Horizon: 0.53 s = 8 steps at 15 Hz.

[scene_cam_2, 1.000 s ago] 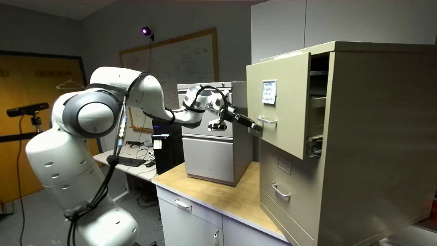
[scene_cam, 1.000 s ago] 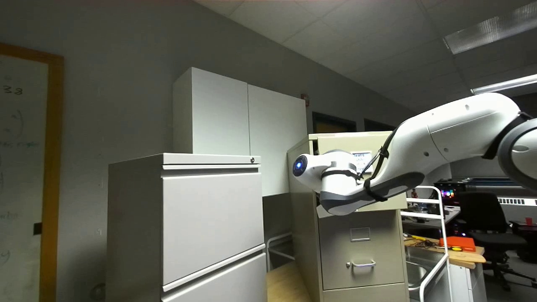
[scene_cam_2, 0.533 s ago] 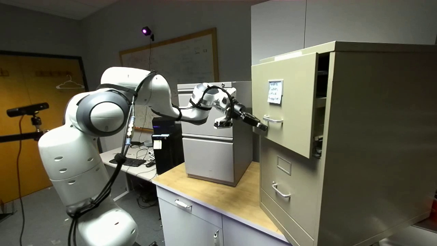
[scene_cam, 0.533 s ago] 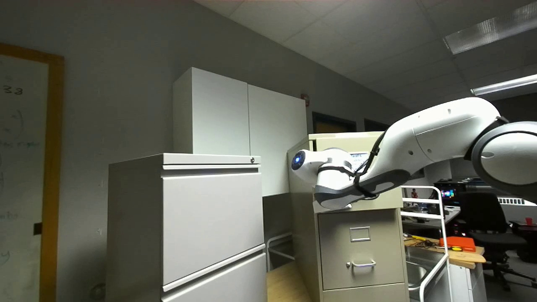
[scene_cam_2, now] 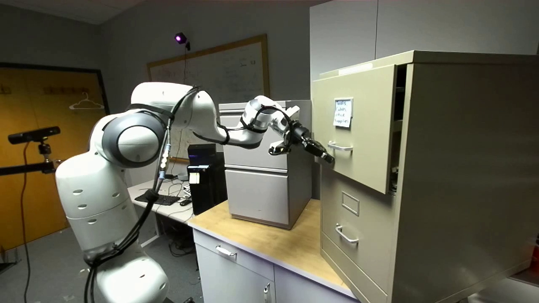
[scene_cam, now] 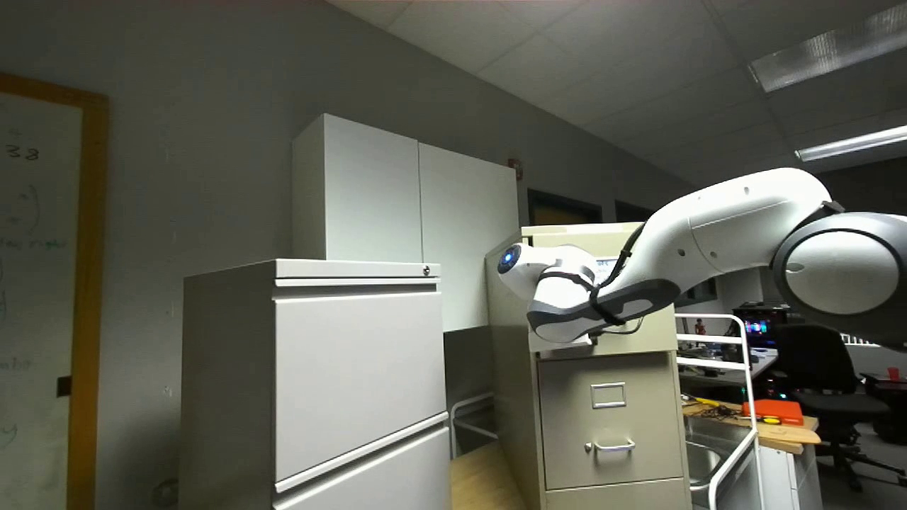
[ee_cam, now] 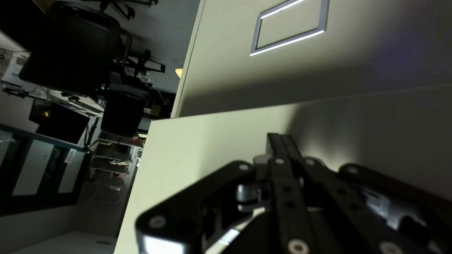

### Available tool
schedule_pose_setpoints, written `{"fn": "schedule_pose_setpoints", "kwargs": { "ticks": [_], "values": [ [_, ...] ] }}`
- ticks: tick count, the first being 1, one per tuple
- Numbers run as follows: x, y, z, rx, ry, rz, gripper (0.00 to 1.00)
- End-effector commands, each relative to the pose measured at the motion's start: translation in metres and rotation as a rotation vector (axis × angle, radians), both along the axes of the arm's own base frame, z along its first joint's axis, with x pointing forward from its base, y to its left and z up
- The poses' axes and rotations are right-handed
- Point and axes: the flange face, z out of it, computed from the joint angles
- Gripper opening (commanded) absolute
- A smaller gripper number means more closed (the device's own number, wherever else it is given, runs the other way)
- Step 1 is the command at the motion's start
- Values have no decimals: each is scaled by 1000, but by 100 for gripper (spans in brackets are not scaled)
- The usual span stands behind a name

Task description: Close the top drawer of the file cabinet on the right side

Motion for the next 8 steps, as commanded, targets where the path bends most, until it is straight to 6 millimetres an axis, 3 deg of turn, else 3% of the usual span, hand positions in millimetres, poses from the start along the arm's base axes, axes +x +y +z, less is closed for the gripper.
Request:
{"fn": "schedule_pose_setpoints", "kwargs": {
  "ticks": [1,8],
  "values": [
    [34,-57,-9,-1,-10,23,0],
    [53,-74,-4,2,-48,19,0]
  ]
}}
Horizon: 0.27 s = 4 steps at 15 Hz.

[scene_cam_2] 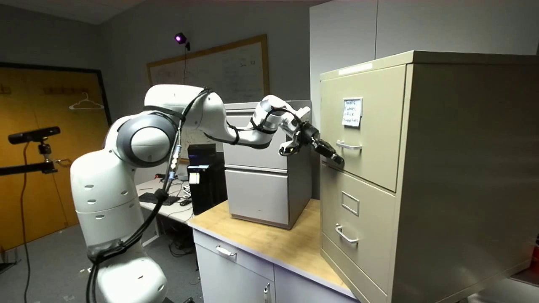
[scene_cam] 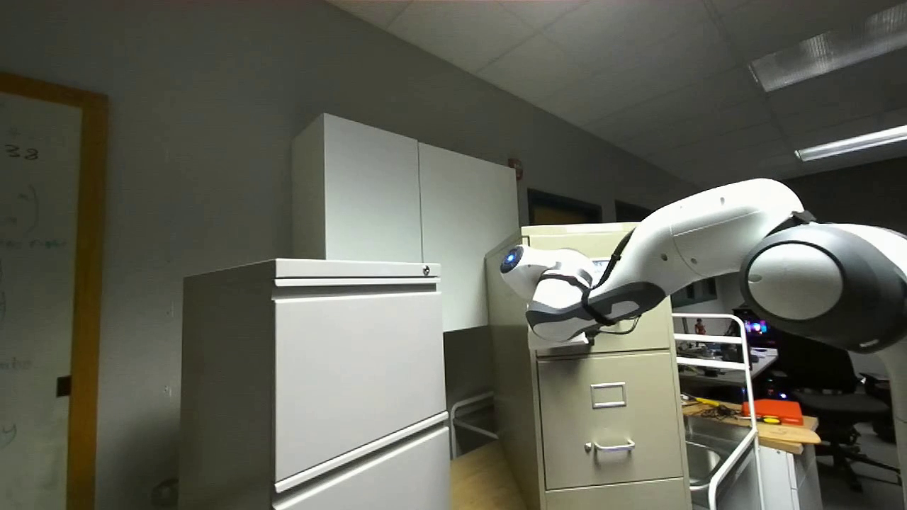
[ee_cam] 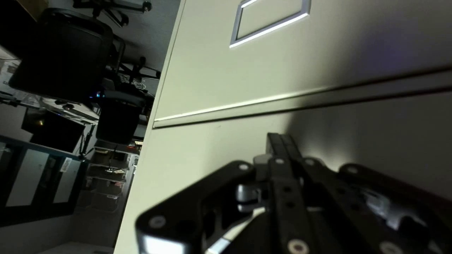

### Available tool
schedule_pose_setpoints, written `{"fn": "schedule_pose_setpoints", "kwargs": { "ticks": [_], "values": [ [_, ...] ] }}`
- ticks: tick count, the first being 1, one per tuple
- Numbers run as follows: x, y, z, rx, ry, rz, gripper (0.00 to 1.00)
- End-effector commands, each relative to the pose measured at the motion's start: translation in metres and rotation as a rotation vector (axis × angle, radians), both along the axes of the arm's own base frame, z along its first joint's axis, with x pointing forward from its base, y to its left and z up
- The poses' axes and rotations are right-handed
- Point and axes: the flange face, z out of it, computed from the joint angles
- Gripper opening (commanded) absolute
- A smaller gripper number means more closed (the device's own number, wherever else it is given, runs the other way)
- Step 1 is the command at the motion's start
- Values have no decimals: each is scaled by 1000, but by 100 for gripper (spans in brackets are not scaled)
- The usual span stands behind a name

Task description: Close the top drawer of the file cabinet on the right side

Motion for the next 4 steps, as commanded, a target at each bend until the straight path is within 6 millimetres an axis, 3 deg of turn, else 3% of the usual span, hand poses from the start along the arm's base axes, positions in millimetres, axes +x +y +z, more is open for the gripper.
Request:
{"fn": "schedule_pose_setpoints", "kwargs": {
  "ticks": [1,4],
  "values": [
    [36,-48,-2,-17,-36,22,0],
    [34,-50,-4,-2,-6,26,0]
  ]
}}
